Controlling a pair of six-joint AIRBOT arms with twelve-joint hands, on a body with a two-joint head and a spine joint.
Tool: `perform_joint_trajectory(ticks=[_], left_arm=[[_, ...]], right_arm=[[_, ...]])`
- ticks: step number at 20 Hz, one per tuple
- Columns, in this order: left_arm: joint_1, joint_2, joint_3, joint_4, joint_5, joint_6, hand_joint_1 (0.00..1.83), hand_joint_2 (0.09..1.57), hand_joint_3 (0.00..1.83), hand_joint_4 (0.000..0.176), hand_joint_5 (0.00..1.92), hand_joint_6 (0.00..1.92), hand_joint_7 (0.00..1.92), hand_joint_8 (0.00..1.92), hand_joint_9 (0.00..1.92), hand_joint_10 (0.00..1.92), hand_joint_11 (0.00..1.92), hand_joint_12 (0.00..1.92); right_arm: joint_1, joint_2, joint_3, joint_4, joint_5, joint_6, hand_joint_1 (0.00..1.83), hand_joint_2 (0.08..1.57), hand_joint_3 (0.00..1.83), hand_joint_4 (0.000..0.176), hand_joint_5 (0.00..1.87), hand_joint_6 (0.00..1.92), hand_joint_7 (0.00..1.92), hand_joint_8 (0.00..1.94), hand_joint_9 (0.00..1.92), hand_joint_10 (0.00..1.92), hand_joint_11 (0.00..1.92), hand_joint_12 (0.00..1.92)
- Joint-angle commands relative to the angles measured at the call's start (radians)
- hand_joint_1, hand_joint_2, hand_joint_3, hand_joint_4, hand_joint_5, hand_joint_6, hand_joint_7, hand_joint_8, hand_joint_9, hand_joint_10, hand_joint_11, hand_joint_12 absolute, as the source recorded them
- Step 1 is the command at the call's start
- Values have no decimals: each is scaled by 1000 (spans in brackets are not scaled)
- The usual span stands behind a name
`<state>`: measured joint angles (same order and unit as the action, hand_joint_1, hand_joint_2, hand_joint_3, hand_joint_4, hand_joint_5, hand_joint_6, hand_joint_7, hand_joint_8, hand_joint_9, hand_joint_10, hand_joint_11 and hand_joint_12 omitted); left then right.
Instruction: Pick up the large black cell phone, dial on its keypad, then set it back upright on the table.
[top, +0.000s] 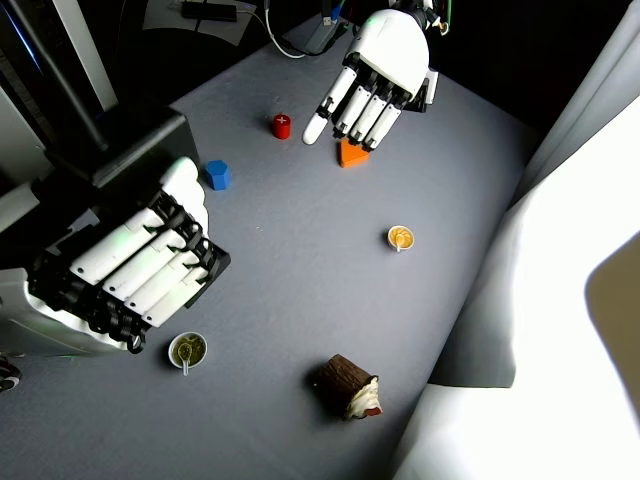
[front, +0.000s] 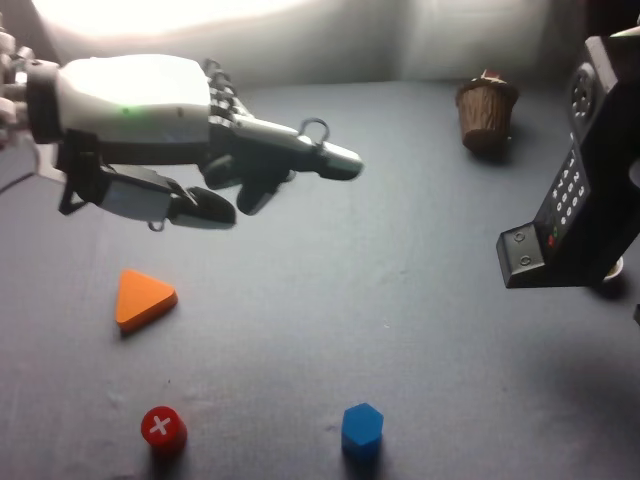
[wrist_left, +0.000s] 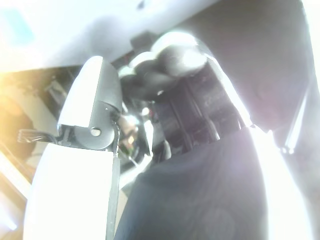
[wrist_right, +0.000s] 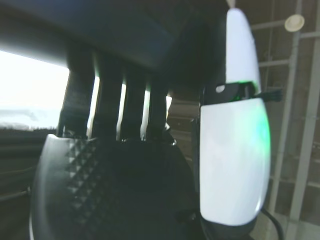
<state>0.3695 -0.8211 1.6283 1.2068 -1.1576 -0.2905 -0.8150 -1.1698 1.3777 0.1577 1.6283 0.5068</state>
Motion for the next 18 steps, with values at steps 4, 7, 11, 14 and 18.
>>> perform_joint_trajectory(ticks=[4, 7, 11, 14, 18], left_arm=[[-5, 2, -50, -138, -23, 10, 1315, 1270, 9, 93, 157, 4, 658, 1563, 861, 1921, 912, 1921], [-3, -1, -92, -141, -1, 7, 1315, 1270, 8, 90, 158, 3, 662, 1561, 874, 1921, 914, 1921], [-1, -7, -122, -174, 30, 13, 1304, 1292, 19, 81, 153, 4, 620, 1629, 938, 1921, 1030, 1921], [-1, -18, -134, -217, 54, 19, 1290, 1314, 33, 76, 124, 1, 578, 1696, 947, 1921, 1017, 1921], [-4, -32, -151, -240, 66, 26, 1297, 1299, 36, 70, 133, 6, 601, 1671, 981, 1921, 1050, 1921]], right_arm=[[11, 3, 6, 37, 134, 19, 1374, 1117, 0, 0, 1038, 776, 919, 1047, 867, 1337, 852, 1273], [23, -3, 8, 38, 134, 18, 1374, 1116, 0, 0, 1039, 784, 918, 1043, 869, 1330, 849, 1271], [45, -10, 10, 38, 134, 9, 1375, 1119, 0, 0, 1033, 790, 921, 1049, 859, 1340, 814, 1303], [51, -12, 8, 41, 134, 3, 1374, 1116, 0, 0, 1025, 828, 944, 985, 859, 1342, 806, 1319], [61, -15, 5, 56, 134, -5, 1372, 1125, 1, 0, 1007, 841, 907, 1047, 854, 1357, 803, 1330]])
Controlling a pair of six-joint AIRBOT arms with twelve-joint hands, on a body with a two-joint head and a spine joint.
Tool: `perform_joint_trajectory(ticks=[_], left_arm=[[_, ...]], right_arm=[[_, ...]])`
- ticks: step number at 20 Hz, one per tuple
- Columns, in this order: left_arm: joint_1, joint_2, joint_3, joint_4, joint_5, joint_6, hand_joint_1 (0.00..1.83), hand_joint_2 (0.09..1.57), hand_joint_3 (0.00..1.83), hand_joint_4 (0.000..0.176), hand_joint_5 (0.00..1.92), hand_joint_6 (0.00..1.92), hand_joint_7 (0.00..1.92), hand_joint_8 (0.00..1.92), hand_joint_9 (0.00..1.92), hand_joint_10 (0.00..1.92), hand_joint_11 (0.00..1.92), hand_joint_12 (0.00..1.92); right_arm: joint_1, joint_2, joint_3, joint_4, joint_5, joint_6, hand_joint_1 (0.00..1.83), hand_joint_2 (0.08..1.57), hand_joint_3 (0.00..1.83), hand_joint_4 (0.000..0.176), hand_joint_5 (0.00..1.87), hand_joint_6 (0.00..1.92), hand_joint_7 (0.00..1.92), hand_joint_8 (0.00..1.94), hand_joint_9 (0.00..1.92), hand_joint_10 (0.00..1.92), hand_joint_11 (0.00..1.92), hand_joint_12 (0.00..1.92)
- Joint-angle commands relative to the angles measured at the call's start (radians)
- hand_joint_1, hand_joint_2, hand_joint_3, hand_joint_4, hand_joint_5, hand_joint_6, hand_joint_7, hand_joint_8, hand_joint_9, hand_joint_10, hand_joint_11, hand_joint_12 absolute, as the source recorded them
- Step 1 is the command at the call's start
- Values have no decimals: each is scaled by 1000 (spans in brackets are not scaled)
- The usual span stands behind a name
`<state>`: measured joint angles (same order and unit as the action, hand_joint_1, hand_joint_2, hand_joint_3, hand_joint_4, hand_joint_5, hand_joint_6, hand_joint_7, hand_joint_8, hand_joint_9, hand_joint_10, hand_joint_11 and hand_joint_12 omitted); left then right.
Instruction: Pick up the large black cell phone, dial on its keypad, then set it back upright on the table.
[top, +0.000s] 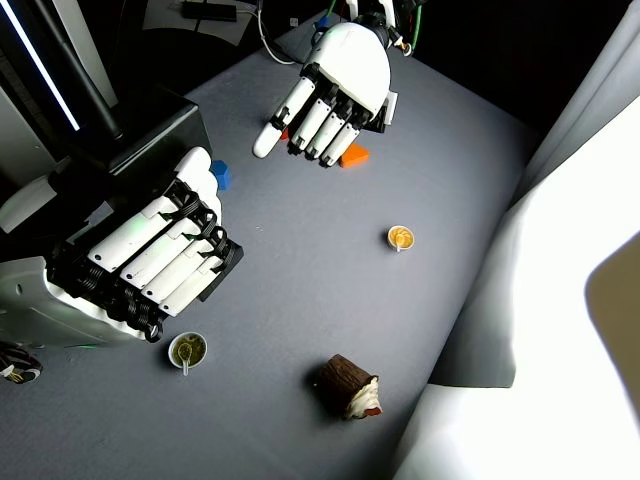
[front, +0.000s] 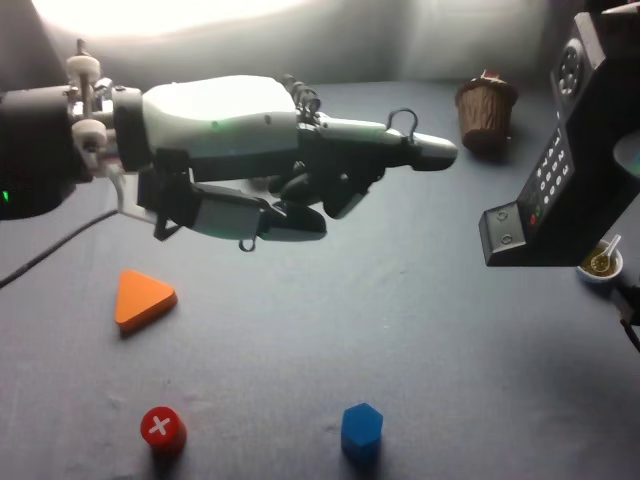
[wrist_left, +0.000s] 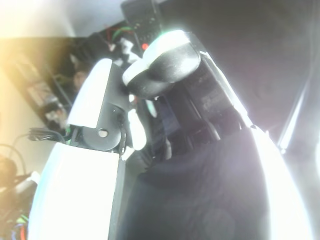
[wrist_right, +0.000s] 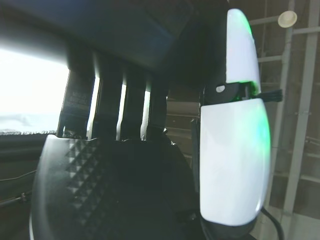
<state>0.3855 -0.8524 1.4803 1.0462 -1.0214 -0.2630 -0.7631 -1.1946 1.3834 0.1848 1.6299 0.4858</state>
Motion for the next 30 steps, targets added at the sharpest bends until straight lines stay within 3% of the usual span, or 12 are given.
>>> perform_joint_trajectory(ticks=[1, 3, 9, 11, 13, 15, 19, 21, 22, 26, 28, 30], left_arm=[[-22, -4, -8, -80, -67, -3, 1299, 1297, 37, 77, 147, 10, 604, 1667, 981, 1921, 1049, 1921], [-22, -12, -17, -85, -67, -8, 1289, 1305, 46, 83, 138, 3, 587, 1686, 940, 1921, 1002, 1921], [-22, -25, -48, -93, -55, -14, 1294, 1289, 67, 75, 130, 6, 595, 1677, 965, 1921, 1039, 1921], [-21, -34, -49, -96, -52, -13, 1295, 1276, 81, 76, 136, 3, 603, 1666, 946, 1921, 1008, 1921], [-19, -48, -47, -96, -44, -13, 1296, 1151, 357, 73, 128, 1, 604, 1700, 945, 1921, 1008, 1921], [-15, -63, -37, -96, -33, -10, 1307, 1103, 416, 72, 134, 0, 635, 1668, 949, 1921, 993, 1921], [-9, -91, -15, -96, -19, 9, 1307, 1103, 404, 67, 141, 2, 643, 1648, 952, 1921, 1001, 1921], [-3, -102, 0, -98, -8, 17, 1307, 1156, 285, 68, 147, 0, 642, 1620, 922, 1921, 989, 1921], [0, -106, 12, -108, -10, 27, 1306, 1140, 327, 77, 142, 0, 638, 1640, 930, 1921, 983, 1921], [30, -122, 52, -163, -48, 57, 1302, 1138, 357, 76, 144, 1, 621, 1671, 948, 1921, 1008, 1921], [36, -118, 57, -163, -66, 56, 1300, 1133, 372, 63, 146, 1, 621, 1677, 959, 1921, 1007, 1921], [43, -107, 78, -163, -71, 54, 1303, 1108, 415, 75, 155, 0, 630, 1677, 965, 1921, 1011, 1921]], right_arm=[[10, 10, -2, 29, 133, 16, 1372, 1126, 0, 0, 996, 865, 905, 1038, 860, 1355, 810, 1307], [13, 11, -3, 29, 133, 16, 1369, 1133, 0, 0, 983, 889, 893, 1053, 841, 1379, 815, 1322], [21, 6, -5, 37, 133, 8, 1369, 1134, 1, 0, 960, 924, 899, 1038, 853, 1372, 814, 1306], [28, 3, -5, 39, 133, 7, 1370, 1134, 0, 0, 1012, 832, 874, 1110, 832, 1372, 791, 1318], [44, -2, -7, 39, 133, 7, 1372, 1126, 0, 0, 1026, 810, 898, 1088, 834, 1357, 790, 1313], [55, -9, -15, 39, 132, 7, 1368, 1139, 1, 0, 989, 868, 877, 1103, 821, 1394, 793, 1338], [65, -19, -33, 34, 132, 4, 1369, 1132, 0, 0, 1006, 870, 891, 1083, 822, 1362, 766, 1339], [68, -19, -42, 30, 132, 2, 1370, 1131, 0, 0, 1020, 830, 889, 1098, 819, 1364, 759, 1325], [69, -18, -45, 29, 131, 2, 1369, 1134, 1, 0, 1005, 856, 883, 1099, 816, 1379, 758, 1332], [69, -24, -48, 22, 128, -1, 1371, 1129, 0, 0, 1023, 826, 900, 1086, 816, 1364, 759, 1322], [69, -20, -49, 21, 129, -1, 1365, 1146, 0, 0, 993, 877, 851, 1138, 794, 1415, 772, 1347], [69, -13, -46, 21, 129, -1, 1368, 1137, 0, 0, 1005, 871, 873, 1085, 818, 1386, 783, 1333]])
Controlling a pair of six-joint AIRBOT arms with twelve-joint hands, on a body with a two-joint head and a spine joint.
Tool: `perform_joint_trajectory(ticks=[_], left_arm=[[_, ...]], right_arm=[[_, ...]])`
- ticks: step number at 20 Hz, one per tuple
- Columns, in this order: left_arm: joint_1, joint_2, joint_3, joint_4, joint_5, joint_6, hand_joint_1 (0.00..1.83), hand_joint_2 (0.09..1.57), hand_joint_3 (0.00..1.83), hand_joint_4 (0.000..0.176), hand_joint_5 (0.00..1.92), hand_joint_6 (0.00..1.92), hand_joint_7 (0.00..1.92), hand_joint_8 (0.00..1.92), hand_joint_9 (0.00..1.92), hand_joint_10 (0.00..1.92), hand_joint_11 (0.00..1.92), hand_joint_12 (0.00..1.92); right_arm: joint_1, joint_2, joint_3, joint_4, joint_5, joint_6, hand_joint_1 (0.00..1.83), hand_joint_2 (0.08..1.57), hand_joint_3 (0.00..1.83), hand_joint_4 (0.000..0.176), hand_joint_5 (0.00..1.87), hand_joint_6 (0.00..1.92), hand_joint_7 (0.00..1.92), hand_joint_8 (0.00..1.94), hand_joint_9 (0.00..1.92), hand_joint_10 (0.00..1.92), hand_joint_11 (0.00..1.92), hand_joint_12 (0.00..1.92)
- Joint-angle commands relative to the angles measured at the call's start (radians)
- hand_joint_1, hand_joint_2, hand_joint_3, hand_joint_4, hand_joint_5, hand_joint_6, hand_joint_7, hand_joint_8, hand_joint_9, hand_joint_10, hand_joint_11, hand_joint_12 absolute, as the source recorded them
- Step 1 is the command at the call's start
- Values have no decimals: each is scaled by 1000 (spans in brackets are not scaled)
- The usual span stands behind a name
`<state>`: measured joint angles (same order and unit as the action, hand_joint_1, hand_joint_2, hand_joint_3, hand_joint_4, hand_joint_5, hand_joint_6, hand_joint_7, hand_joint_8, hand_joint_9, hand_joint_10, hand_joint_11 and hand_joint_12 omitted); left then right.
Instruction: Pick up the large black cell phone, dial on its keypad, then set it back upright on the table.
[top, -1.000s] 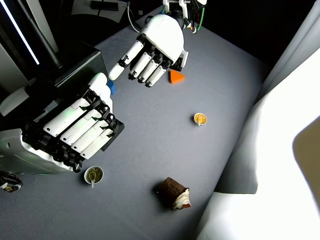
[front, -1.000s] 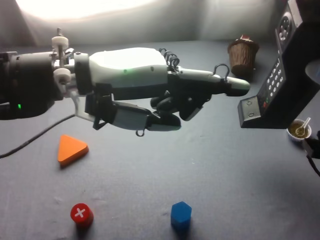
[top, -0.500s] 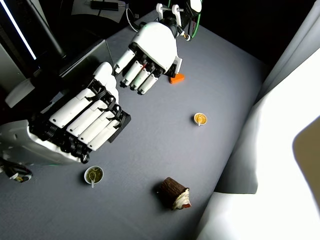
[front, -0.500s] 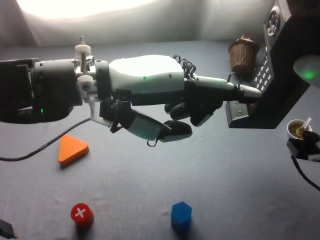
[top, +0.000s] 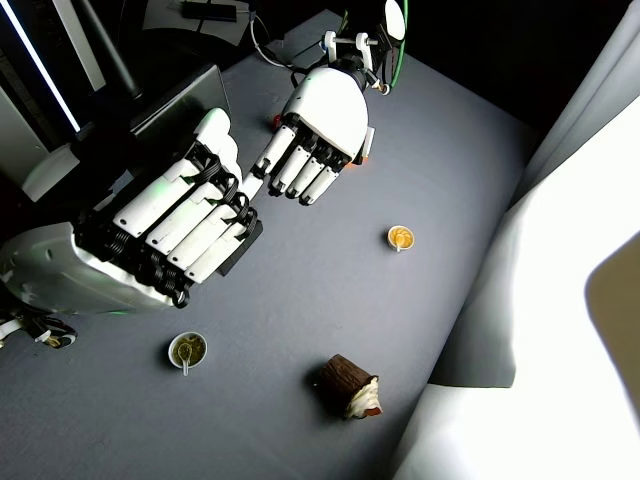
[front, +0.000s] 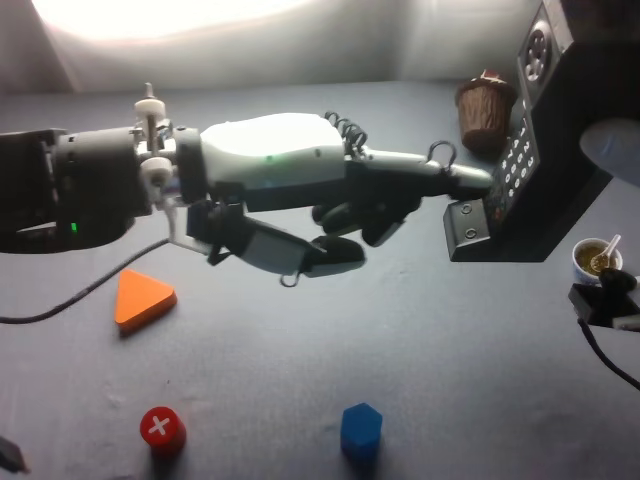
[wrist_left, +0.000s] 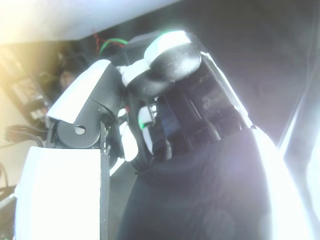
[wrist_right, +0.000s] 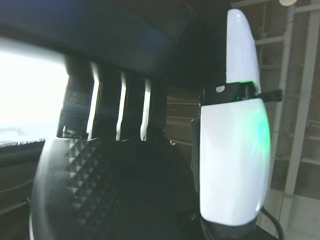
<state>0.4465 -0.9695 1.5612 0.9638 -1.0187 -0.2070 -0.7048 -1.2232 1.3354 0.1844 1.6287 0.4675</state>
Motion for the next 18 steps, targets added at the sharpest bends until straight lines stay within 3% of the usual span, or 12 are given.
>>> perform_joint_trajectory(ticks=[1, 4, 5, 9, 11, 13, 18], left_arm=[[-16, 13, 21, -81, -81, -6, 1304, 1105, 423, 79, 151, 0, 628, 1679, 966, 1921, 1014, 1921], [-4, 19, 91, -81, -98, -21, 1306, 1107, 412, 77, 162, 3, 628, 1672, 935, 1921, 1018, 1921], [-1, 20, 113, -81, -102, -24, 1306, 1112, 401, 68, 158, 1, 627, 1671, 940, 1921, 1032, 1921], [2, 16, 175, -95, -112, -31, 1310, 1154, 274, 70, 162, 0, 650, 1605, 925, 1921, 1021, 1921], [-5, 12, 169, -115, -98, -23, 1304, 1190, 224, 70, 171, 2, 628, 1630, 911, 1921, 998, 1921], [-18, 6, 147, -124, -80, -19, 1304, 1194, 227, 64, 156, 1, 622, 1642, 909, 1921, 981, 1921], [-65, -9, 85, -136, -28, -9, 1304, 1193, 232, 69, 135, 0, 622, 1641, 941, 1921, 991, 1921]], right_arm=[[10, 18, 6, 21, 130, 18, 1370, 1130, 0, 0, 999, 875, 905, 1043, 834, 1368, 783, 1329], [7, 21, 22, 21, 133, 18, 1368, 1138, 1, 0, 1005, 857, 873, 1115, 806, 1385, 759, 1334], [4, 22, 29, 21, 134, 18, 1370, 1132, 0, 0, 1008, 853, 894, 1084, 819, 1371, 763, 1328], [-3, 23, 43, 22, 134, 18, 1369, 1131, 0, 0, 1002, 866, 885, 1087, 839, 1349, 785, 1294], [-4, 23, 44, 22, 134, 18, 1371, 1124, 0, 0, 1016, 860, 921, 1027, 830, 1353, 763, 1312], [-8, 23, 46, 22, 134, 18, 1369, 1130, 1, 0, 1017, 848, 888, 1087, 823, 1359, 759, 1307], [-15, 23, 61, 28, 134, 18, 1370, 1131, 0, 0, 994, 898, 890, 1058, 845, 1345, 775, 1310]])
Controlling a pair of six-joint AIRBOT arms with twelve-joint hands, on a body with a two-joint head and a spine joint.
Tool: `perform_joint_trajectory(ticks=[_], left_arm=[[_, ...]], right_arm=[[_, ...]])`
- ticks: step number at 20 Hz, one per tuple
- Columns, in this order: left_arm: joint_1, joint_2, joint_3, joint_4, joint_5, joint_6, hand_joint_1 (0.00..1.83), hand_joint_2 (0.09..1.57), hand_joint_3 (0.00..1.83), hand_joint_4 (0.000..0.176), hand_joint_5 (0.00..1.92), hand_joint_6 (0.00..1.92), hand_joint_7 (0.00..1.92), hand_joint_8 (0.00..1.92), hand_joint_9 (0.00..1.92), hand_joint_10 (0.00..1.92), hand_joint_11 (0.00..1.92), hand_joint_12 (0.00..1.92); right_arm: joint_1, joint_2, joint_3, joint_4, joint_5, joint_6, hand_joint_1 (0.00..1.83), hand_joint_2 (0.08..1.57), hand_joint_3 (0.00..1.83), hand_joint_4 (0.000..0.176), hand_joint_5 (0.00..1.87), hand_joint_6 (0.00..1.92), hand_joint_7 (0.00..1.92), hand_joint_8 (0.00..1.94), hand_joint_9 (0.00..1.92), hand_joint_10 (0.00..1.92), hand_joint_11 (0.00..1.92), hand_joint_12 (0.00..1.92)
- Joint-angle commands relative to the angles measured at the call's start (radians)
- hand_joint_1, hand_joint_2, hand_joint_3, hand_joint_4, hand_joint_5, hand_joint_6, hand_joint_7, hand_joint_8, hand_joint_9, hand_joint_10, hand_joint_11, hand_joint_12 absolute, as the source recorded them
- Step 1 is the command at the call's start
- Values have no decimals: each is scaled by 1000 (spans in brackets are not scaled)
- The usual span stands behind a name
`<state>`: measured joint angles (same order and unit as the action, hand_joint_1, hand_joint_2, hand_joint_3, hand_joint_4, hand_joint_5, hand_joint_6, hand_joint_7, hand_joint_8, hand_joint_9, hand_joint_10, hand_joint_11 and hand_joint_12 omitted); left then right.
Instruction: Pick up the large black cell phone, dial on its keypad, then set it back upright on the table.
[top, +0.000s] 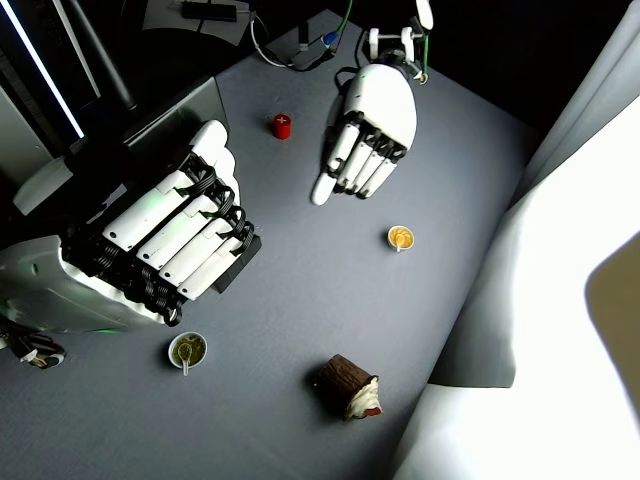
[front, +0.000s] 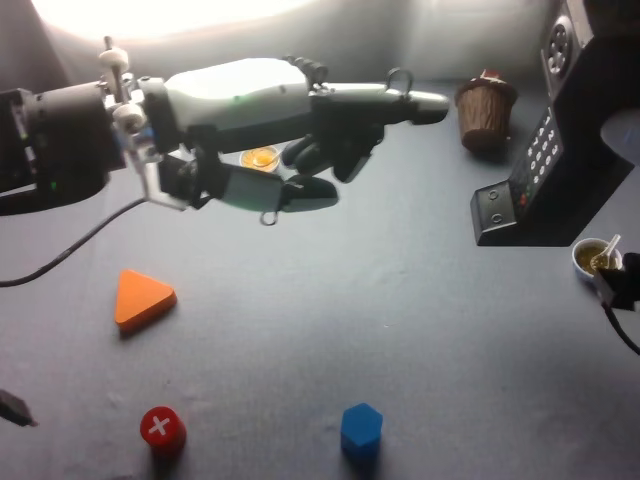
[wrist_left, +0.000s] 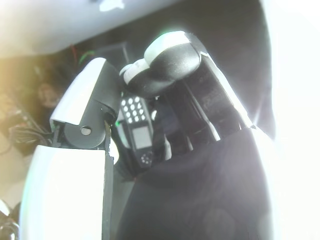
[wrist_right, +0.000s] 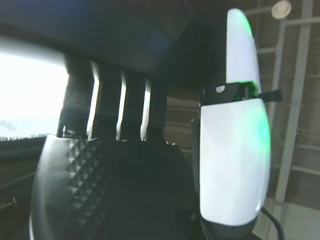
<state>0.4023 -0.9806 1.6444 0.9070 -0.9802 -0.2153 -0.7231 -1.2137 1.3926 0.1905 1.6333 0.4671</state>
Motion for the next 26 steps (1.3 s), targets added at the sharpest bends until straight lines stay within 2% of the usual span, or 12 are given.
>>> perform_joint_trajectory(ticks=[1, 5, 7, 8, 10, 12, 13, 16, 19, 22, 24, 26], left_arm=[[-33, -2, -9, -80, -59, -1, 1300, 1194, 237, 71, 135, 0, 619, 1650, 947, 1921, 989, 1921], [-76, -15, -50, -80, -67, -13, 1304, 1188, 238, 68, 150, 3, 626, 1639, 954, 1921, 1016, 1921], [-90, -16, -72, -78, -83, -15, 1305, 1186, 238, 79, 145, 1, 628, 1636, 948, 1921, 1002, 1921], [-94, -16, -88, -77, -88, -17, 1304, 1187, 239, 78, 153, 4, 628, 1636, 948, 1921, 999, 1921], [-94, -13, -112, -76, -94, -24, 1300, 1173, 291, 77, 155, 0, 614, 1670, 957, 1921, 1013, 1921], [-94, -11, -131, -63, -112, -41, 1307, 1152, 305, 73, 153, 2, 635, 1641, 963, 1921, 1021, 1921], [-94, -10, -134, -51, -121, -49, 1309, 1149, 304, 78, 138, 0, 639, 1631, 959, 1921, 1009, 1921], [-66, 3, -127, -36, -131, -63, 1298, 1174, 304, 68, 119, 2, 604, 1684, 950, 1921, 1015, 1921], [-10, 30, -70, -41, -202, -63, 1302, 1160, 308, 74, 133, 3, 622, 1660, 957, 1921, 1012, 1921], [15, 65, -32, -36, -254, -77, 1304, 1124, 387, 64, 157, 0, 623, 1678, 952, 1921, 1004, 1921], [37, 93, -28, -33, -281, -102, 1302, 1120, 406, 67, 151, 2, 619, 1692, 950, 1921, 982, 1921], [28, 114, -28, 10, -310, -150, 1302, 1110, 421, 47, 166, 4, 625, 1689, 936, 1921, 964, 1921]], right_arm=[[2, 14, 8, 25, 130, 18, 1369, 1132, 0, 0, 1000, 883, 890, 1058, 834, 1360, 772, 1307], [-1, 11, 4, 27, 130, 18, 1372, 1125, 0, 0, 987, 910, 913, 1014, 866, 1329, 795, 1306], [-1, 5, -2, 26, 130, 18, 1373, 1121, 0, 0, 998, 889, 921, 1014, 871, 1312, 788, 1297], [-1, 3, -5, 25, 129, 18, 1461, 1121, 4, 0, 987, 842, 894, 1020, 854, 1220, 789, 1577], [0, 1, -10, 23, 129, 18, 1373, 1130, 0, 0, 996, 886, 896, 1059, 842, 1340, 760, 1342], [1, 1, -10, 23, 129, 18, 1370, 1130, 0, 0, 995, 903, 895, 1043, 842, 1350, 769, 1326], [2, 2, -8, 23, 129, 18, 1370, 1131, 0, 0, 997, 907, 895, 1045, 833, 1352, 757, 1323], [6, 4, -7, 24, 130, 18, 1368, 1136, 0, 0, 992, 898, 882, 1081, 821, 1371, 754, 1332], [7, 8, 6, 46, 130, 18, 1370, 1132, 0, 0, 995, 897, 891, 1049, 838, 1359, 773, 1313], [-7, 3, 43, 76, 130, 18, 1367, 1137, 1, 0, 1002, 885, 869, 1080, 820, 1383, 757, 1315], [-17, -8, 70, 102, 130, 18, 1369, 1132, 0, 0, 1007, 871, 895, 1057, 821, 1375, 768, 1311], [-30, -22, 89, 111, 130, 18, 1367, 1139, 1, 0, 995, 881, 874, 1092, 814, 1390, 757, 1326]])
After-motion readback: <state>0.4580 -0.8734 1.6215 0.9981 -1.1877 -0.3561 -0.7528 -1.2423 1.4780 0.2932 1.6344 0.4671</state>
